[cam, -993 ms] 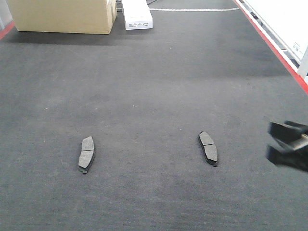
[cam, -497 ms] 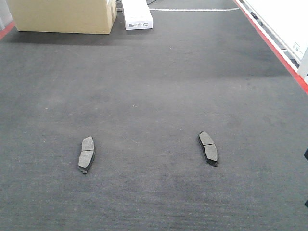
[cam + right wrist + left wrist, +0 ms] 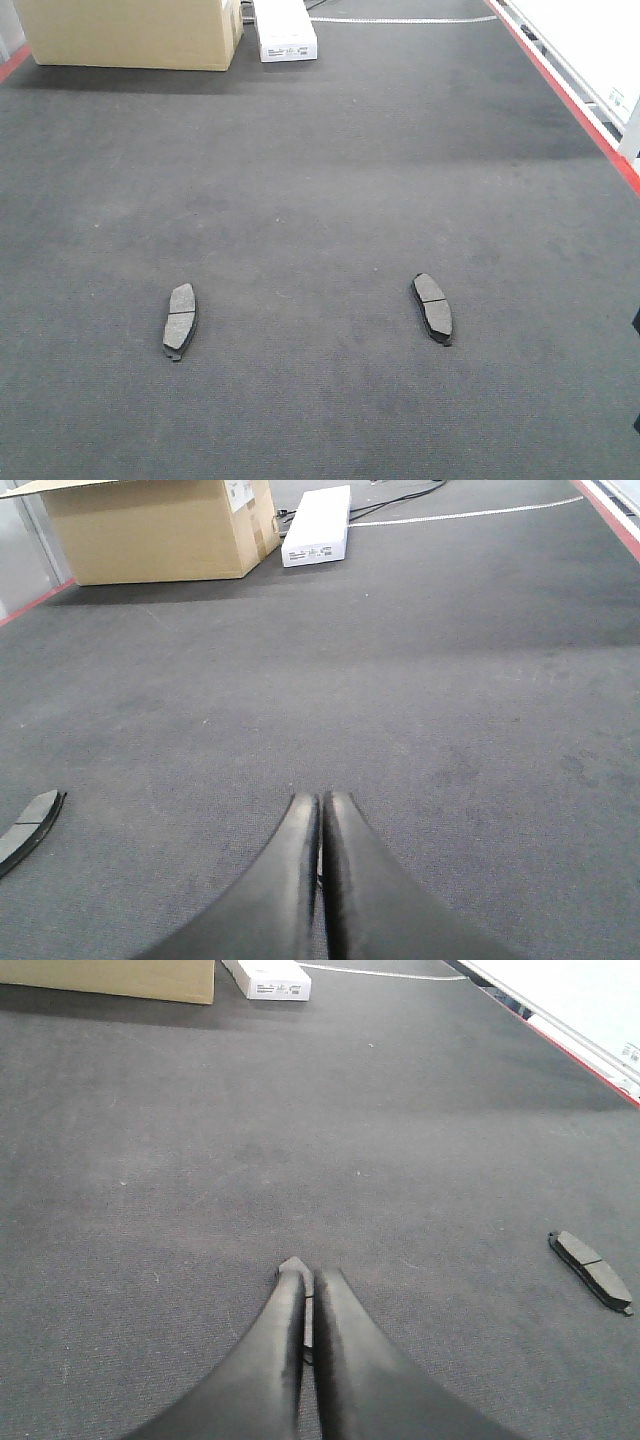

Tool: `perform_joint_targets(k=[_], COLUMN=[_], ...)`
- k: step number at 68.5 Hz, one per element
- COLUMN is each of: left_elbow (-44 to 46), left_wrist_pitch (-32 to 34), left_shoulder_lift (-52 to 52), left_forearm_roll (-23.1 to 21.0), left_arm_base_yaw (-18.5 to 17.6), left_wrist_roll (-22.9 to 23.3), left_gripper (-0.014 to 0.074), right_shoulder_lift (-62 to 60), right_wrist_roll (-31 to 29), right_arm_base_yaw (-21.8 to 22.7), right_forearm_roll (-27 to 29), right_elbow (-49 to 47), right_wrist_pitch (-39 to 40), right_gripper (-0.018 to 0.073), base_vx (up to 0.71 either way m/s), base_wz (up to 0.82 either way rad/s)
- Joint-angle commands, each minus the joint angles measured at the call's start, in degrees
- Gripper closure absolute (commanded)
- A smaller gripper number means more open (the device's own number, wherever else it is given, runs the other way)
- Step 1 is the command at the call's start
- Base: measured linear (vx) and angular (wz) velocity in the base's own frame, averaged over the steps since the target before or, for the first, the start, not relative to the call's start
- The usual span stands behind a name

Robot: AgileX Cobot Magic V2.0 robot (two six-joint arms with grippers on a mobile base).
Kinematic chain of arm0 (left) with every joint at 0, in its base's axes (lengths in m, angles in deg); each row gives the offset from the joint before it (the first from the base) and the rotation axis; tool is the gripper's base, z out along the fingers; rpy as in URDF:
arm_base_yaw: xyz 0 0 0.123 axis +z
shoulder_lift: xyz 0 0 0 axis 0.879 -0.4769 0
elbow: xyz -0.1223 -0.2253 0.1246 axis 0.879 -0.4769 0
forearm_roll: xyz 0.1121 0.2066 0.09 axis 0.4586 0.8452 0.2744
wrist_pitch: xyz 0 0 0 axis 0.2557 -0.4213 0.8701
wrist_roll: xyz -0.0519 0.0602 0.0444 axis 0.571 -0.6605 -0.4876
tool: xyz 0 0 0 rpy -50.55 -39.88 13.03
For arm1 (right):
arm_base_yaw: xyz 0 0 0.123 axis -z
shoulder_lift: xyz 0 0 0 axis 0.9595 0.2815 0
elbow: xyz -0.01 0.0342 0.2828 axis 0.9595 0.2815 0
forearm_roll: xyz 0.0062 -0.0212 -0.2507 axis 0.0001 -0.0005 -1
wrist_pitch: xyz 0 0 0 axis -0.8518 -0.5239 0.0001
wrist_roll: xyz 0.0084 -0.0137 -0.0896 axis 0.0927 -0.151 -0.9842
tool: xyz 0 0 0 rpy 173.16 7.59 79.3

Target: Move and align brake pads A on conveyor

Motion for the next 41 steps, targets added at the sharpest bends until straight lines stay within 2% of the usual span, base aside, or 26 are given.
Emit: perform_joint_targets(k=[1,41], left_elbow=[1.5,1.5], left_wrist_pitch=[4.3,4.3], left_shoulder_lift=[-0.3,-0.3], left_forearm_roll=[0.2,0.2], left_arm_base_yaw=[-0.2,-0.2], left_wrist_roll=[0.1,0.1], left_gripper=[0.0603,0.0603], right_shoulder_lift=[0.3,0.3], right_wrist_roll=[-0.3,-0.3], right_arm_base_yaw=[0.1,0.1], right_forearm_roll=[-0.7,-0.7], right_elbow=[-1.6,-1.6], right_wrist_pitch=[4.2,4.2], right_gripper=[0.0568,0.0568], base_vx=[0.0,0.0], base_wz=[0.0,0.0])
